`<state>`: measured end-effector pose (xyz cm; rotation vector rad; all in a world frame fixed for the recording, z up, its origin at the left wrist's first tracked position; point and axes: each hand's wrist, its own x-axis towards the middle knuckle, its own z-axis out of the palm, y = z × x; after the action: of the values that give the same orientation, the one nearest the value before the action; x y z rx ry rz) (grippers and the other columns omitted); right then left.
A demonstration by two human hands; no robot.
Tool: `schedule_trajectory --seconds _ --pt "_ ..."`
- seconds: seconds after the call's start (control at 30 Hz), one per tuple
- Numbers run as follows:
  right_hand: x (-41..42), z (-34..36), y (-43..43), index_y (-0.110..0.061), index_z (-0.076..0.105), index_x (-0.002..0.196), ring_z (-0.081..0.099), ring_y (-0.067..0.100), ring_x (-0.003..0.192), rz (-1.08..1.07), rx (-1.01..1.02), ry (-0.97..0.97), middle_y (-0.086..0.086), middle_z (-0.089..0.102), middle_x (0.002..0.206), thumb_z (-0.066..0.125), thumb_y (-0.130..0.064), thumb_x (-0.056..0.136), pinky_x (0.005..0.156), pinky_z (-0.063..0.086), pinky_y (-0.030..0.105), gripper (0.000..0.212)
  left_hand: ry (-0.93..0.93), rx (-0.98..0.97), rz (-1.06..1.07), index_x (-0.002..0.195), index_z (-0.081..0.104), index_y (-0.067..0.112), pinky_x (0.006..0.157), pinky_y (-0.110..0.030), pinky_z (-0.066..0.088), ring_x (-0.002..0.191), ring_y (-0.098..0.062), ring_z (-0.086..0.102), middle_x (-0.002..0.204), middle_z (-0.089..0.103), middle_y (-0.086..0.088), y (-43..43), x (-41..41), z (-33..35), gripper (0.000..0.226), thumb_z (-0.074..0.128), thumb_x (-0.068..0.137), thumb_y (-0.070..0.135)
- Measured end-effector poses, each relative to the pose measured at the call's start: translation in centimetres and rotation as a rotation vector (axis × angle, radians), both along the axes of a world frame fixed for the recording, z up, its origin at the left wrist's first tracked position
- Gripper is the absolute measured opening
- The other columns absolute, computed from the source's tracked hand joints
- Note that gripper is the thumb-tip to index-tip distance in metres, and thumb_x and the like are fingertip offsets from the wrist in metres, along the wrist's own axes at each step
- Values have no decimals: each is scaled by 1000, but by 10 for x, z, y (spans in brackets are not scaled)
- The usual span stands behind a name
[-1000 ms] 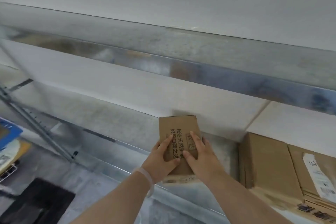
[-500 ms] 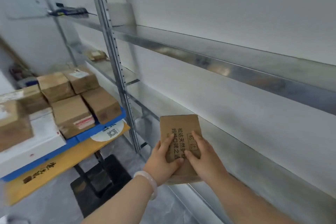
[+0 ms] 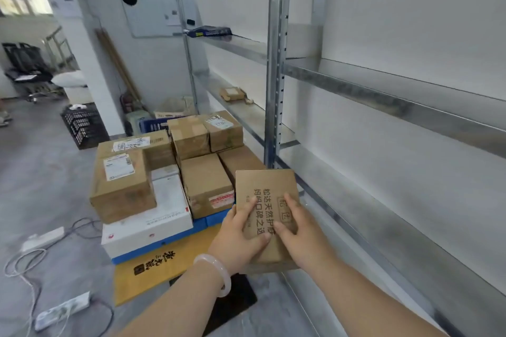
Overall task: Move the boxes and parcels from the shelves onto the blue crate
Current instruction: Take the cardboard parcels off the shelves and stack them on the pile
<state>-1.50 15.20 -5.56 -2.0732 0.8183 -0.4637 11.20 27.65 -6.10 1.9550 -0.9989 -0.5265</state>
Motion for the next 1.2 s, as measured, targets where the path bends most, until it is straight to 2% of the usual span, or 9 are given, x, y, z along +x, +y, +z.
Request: schedule_trajectory --seconds 0.07,0.17,0.3,0.4,0.6,0.83,0.93,1.03,1.2 --pt "28 4 -7 -50 18 150 33 6 138 45 3 -6 -14 31 154 59 -43 93 114 33 36 71 8 -12 39 147 18 55 110 -34 40 128 -7 39 141 32 10 -1 22 1 86 70 79 50" --pt "67 10 -24 -45 21 151 32 4 138 94 -22 -5 -17 31 154 60 -43 92 114 32 34 71 29 -22 112 145 16 59 111 -37 38 131 -11 39 142 33 7 -10 54 4 93 66 67 63" --pt "117 14 -53 -44 21 152 33 6 138 160 -50 5 -15 33 153 59 -44 93 114 33 37 70 -11 -2 175 149 14 53 95 -22 40 116 -8 45 130 39 9 -30 93 13 86 69 83 47" --pt "153 18 -82 -46 18 151 33 9 138 211 -49 41 -14 33 153 57 -48 92 113 34 41 71 -14 4 224 148 12 53 88 -19 39 108 -3 45 128 39 11 -53 119 20 86 69 85 45" --pt "222 36 -132 -41 18 154 33 11 139 354 -16 92 -11 33 154 56 -43 95 112 31 35 69 61 41 340 147 5 56 106 -38 43 124 -11 48 140 42 8 -91 172 31 102 66 67 67" --pt "292 29 -145 -40 19 154 38 13 134 490 49 163 -7 35 152 57 -43 95 108 35 34 71 175 48 463 154 2 36 107 -29 40 120 -9 48 134 46 12 -97 218 33 99 72 85 38" --pt "312 26 -142 -42 18 154 39 15 134 520 90 190 -6 32 153 56 -44 95 107 37 35 71 219 58 490 155 4 34 110 -32 39 125 -11 47 142 45 9 -93 237 31 99 73 84 37" --pt "329 24 -140 -41 16 154 38 16 135 534 113 222 -4 29 154 56 -43 95 107 35 34 71 242 92 474 155 5 34 107 -28 39 120 -9 46 146 43 7 -89 254 34 97 72 85 37" --pt "344 19 -135 -39 15 155 36 14 137 552 131 264 -5 29 155 58 -42 94 109 33 30 74 284 158 465 154 1 39 106 -36 44 124 -15 50 146 43 8 -80 275 27 98 71 85 41"
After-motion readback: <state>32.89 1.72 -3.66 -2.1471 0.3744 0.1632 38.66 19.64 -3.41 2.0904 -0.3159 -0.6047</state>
